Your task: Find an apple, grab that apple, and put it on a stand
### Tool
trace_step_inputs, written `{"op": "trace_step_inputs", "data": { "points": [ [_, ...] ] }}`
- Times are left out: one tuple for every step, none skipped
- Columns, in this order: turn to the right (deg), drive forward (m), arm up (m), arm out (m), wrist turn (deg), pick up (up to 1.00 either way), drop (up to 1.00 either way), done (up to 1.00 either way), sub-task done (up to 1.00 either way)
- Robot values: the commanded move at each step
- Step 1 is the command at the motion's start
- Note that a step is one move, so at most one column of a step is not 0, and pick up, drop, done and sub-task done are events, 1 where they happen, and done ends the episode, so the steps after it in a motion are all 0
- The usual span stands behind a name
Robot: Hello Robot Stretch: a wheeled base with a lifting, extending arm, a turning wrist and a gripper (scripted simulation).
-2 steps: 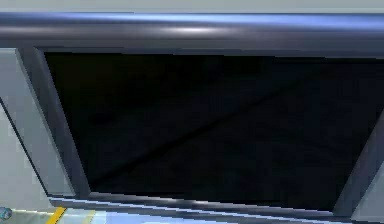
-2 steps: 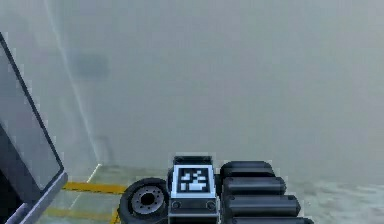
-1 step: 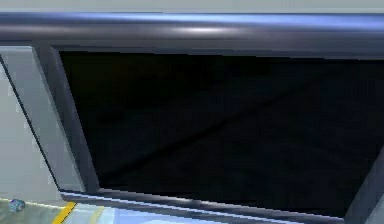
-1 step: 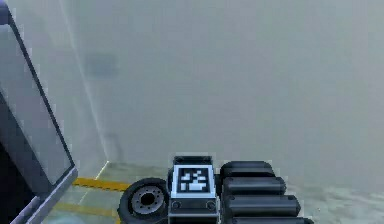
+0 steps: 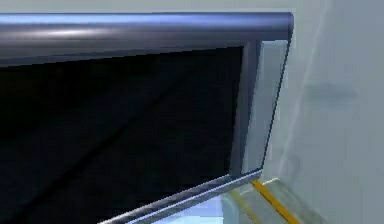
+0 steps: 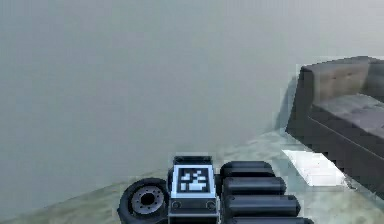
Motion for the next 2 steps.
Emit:
{"op": "trace_step_inputs", "data": {
  "points": [
    [-30.0,0.00,0.00,0.00,0.0,0.00,0.00,0.00,0.00],
    [18.0,0.00,0.00,0.00,0.0,0.00,0.00,0.00,0.00]
  ]
}}
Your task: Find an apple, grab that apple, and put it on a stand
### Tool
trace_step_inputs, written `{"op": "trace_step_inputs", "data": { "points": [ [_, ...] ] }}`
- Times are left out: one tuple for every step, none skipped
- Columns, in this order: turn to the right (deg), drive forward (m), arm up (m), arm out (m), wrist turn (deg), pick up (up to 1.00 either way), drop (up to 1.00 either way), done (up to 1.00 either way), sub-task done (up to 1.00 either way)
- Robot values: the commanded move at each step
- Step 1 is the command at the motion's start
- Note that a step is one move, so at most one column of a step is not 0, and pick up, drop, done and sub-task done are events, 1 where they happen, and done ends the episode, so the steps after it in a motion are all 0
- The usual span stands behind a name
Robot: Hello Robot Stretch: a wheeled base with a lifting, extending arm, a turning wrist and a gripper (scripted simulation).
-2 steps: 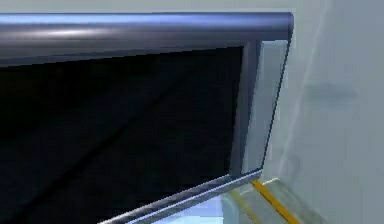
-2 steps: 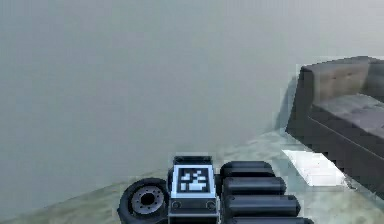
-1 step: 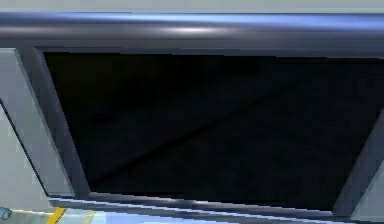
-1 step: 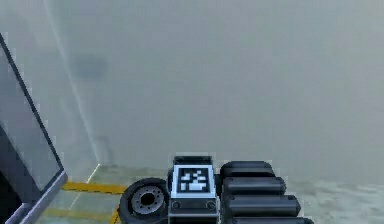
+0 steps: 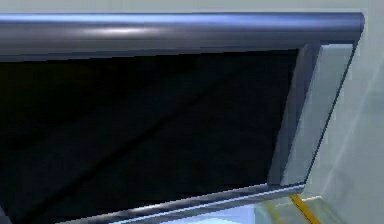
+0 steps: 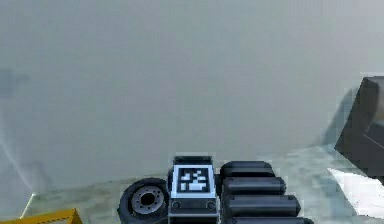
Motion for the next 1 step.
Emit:
{"op": "trace_step_inputs", "data": {
  "points": [
    [-12.0,0.00,0.00,0.00,0.0,0.00,0.00,0.00,0.00]
  ]
}}
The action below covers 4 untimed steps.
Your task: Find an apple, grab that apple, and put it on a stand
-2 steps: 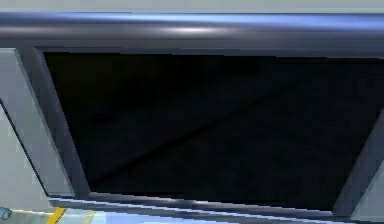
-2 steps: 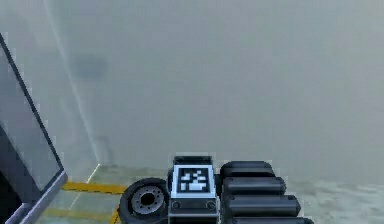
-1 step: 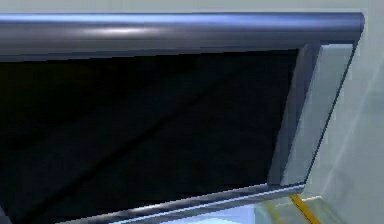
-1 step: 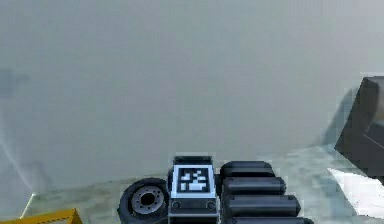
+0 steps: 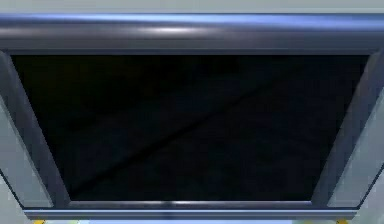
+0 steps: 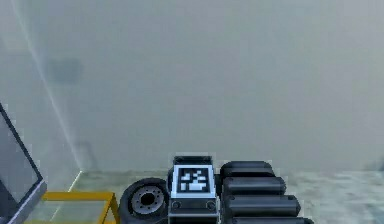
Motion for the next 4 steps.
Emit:
{"op": "trace_step_inputs", "data": {
  "points": [
    [-39.0,0.00,0.00,0.00,0.0,0.00,0.00,0.00,0.00],
    [0.0,0.10,0.00,0.00,0.0,0.00,0.00,0.00,0.00],
    [45.0,0.00,0.00,0.00,0.0,0.00,0.00,0.00,0.00],
    [45.0,0.00,0.00,0.00,0.0,0.00,0.00,0.00,0.00]
  ]
}}
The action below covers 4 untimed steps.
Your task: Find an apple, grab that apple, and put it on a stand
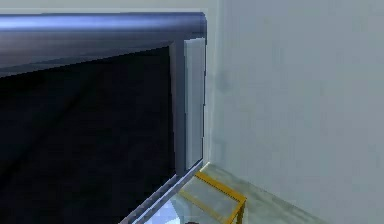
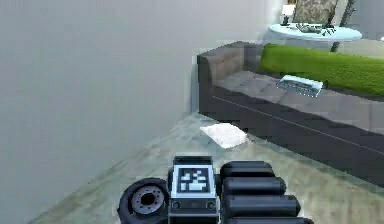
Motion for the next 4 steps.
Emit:
{"op": "trace_step_inputs", "data": {
  "points": [
    [6.0,0.00,0.00,0.00,0.0,0.00,0.00,0.00,0.00],
    [-45.0,0.00,0.00,0.00,0.0,0.00,0.00,0.00,0.00],
    [-45.0,0.00,0.00,0.00,0.0,0.00,0.00,0.00,0.00],
    [-6.0,0.00,0.00,0.00,0.0,0.00,0.00,0.00,0.00]
  ]
}}
